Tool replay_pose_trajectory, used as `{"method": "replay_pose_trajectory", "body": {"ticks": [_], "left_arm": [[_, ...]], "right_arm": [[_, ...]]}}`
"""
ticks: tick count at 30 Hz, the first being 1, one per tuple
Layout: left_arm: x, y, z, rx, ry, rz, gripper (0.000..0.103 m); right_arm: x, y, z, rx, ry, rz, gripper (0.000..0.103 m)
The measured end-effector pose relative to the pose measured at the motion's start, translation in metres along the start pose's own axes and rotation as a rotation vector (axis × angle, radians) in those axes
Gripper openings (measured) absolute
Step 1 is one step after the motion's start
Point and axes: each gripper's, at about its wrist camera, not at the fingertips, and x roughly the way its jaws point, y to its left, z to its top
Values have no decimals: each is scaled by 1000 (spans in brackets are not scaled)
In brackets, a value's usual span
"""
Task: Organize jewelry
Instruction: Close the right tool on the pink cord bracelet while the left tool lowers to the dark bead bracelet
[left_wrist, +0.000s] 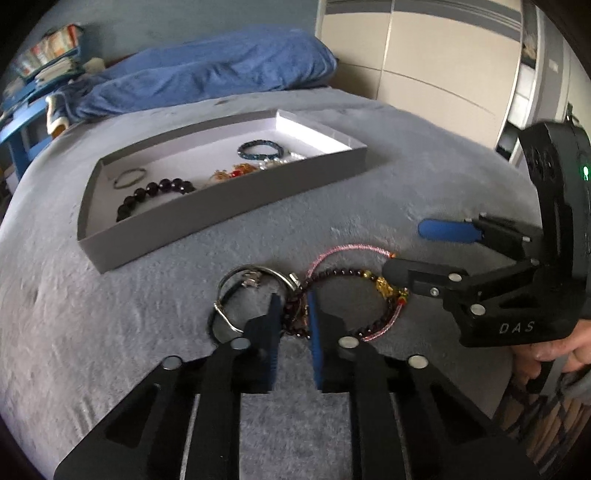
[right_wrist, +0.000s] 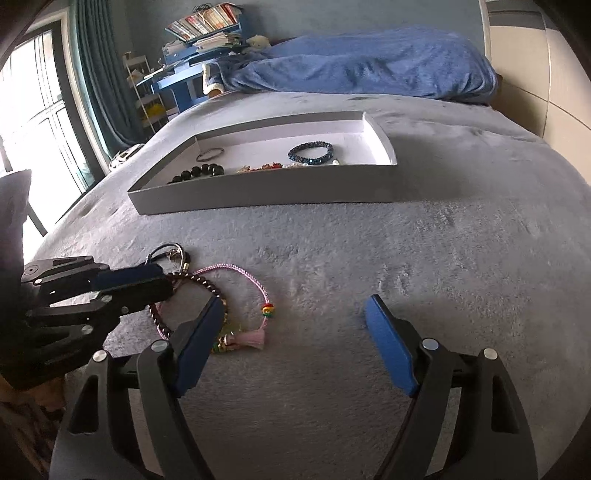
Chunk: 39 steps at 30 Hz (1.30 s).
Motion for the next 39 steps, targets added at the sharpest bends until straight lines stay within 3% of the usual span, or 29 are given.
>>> {"method": "replay_pose_trajectory", "body": {"ticks": [3,10,15,23,28,30,34,39], "left_arm": [[-3,1,-1,-5,-18,0,6],[-29,28,-1,-147,-128,-41,6],[-41,49,-2,-208,-150,14,6],[-47,84,-9,-313,-114,112,6],[-32,84,-14,-302,-32,135,6],[-27,83,-16,-292,1,150,7],[-25,81,-17,-279,1,168,31],[-15,80,-13,-258,45,166,40]], "right_arm": [[1,0,0,3,0,3,70],[3,0,0,10,-1,14,51],[4,4,2,-2,-5,36,50],[12,17,3,-64,29,63,35],[13,24,1,-110,35,68,7],[12,26,0,-120,29,59,5],[10,22,1,-105,21,51,5],[11,19,2,-88,32,58,5]]}}
